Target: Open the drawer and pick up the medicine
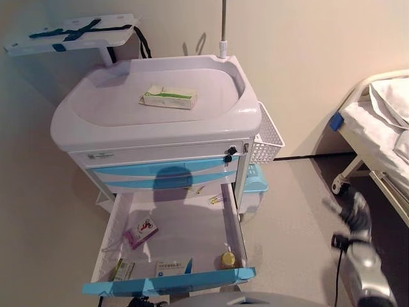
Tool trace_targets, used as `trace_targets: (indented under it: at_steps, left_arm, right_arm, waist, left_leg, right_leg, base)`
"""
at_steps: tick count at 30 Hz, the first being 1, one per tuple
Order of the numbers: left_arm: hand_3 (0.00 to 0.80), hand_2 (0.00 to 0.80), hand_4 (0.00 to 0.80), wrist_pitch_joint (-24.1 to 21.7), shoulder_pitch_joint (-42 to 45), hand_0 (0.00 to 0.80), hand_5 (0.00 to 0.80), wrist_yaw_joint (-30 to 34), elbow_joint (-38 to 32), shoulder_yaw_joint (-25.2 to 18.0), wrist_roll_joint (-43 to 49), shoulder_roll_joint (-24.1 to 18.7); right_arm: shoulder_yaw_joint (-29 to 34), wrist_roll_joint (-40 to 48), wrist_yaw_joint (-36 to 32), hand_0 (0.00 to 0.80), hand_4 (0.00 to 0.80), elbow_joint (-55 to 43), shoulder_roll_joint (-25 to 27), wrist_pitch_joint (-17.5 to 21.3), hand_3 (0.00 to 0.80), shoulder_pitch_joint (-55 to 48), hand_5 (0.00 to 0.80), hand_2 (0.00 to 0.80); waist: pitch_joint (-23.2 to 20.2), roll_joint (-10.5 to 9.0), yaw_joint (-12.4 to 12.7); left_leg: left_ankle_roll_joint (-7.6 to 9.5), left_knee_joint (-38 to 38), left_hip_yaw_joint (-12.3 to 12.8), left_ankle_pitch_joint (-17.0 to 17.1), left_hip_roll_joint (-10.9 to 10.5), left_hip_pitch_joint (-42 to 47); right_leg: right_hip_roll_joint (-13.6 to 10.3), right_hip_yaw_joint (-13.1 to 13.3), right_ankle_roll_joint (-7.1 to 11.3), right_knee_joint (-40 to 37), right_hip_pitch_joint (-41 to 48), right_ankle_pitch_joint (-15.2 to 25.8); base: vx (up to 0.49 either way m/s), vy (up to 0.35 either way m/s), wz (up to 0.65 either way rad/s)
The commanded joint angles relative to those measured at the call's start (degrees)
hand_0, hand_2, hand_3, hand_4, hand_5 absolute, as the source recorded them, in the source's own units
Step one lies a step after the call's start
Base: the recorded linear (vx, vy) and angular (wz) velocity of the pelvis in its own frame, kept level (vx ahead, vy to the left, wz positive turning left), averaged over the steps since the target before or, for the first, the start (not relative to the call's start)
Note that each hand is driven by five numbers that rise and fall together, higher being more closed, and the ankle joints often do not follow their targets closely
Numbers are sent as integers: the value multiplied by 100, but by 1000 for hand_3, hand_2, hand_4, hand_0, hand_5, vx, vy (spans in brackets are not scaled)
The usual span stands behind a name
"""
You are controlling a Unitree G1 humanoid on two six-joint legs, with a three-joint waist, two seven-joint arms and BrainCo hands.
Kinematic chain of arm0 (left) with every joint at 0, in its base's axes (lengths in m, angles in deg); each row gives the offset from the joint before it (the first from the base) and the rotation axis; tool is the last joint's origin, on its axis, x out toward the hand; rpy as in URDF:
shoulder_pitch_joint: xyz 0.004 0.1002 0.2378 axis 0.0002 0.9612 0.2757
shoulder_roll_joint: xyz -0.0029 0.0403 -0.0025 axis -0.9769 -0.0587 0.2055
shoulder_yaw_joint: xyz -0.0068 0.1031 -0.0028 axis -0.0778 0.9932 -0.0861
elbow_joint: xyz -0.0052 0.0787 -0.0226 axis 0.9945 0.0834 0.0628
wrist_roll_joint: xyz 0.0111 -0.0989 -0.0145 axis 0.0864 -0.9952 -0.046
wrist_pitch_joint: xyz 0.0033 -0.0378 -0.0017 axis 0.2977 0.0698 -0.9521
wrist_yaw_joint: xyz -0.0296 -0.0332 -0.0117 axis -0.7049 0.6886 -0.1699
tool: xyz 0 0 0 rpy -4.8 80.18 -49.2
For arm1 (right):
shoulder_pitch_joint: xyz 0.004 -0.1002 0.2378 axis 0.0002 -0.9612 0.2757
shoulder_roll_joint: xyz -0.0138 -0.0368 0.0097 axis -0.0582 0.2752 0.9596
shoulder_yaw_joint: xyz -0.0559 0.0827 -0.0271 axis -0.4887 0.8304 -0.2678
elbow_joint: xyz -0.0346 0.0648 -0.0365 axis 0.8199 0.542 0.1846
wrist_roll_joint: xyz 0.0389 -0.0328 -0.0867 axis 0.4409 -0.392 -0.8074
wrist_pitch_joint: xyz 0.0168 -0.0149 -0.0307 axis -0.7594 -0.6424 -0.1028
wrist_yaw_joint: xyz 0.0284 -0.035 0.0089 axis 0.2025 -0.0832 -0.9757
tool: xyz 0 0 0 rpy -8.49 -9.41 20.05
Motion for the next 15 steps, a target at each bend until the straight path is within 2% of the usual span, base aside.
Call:
trace_targets:
  at_steps: [1, 8, 13, 15]
  left_arm:
    - [0, 0, 0, -148, -438, 0, 0, -20, 208, -194, 89, -177]
    - [0, 0, 0, -188, -279, 0, 0, -1, 158, -199, 80, -314]
    - [0, 0, 0, -233, -255, 0, 0, 37, 34, -87, 158, -381]
    - [0, 0, 0, -304, -294, 0, 0, 43, -254, 134, 278, -420]
  right_arm:
    - [-180, -217, -202, 0, 0, 742, -124, 80, 0, 330, 0, 0]
    - [-814, -608, -585, 0, 0, 2344, -287, -152, 0, 381, 0, 0]
    - [-1109, -844, -723, 0, 0, 2672, -329, -206, 0, 473, 0, 0]
    - [-1326, -974, -804, 0, 0, 2635, -324, -184, 0, 512, 0, 0]
  waist:
    - [146, -190, -13]
    - [347, -221, 76]
    - [563, -235, 110]
    - [799, -260, 137]
  left_leg:
    - [314, 263, -97, -643, -391, 91]
    - [323, 285, -192, -643, -396, 87]
    - [352, 384, -262, -654, -407, 33]
    - [373, 564, -291, -685, -433, -67]
  right_leg:
    - [-73, -179, 203, 512, -477, -11]
    - [-103, -290, 196, 766, -536, -125]
    - [-135, -358, 200, 1081, -679, -223]
    - [-174, -403, 202, 1343, -830, -296]
  base:
    - [0, 0, 0]
    - [0, -4, 1]
    - [-34, 1, 9]
    - [-106, 11, 5]
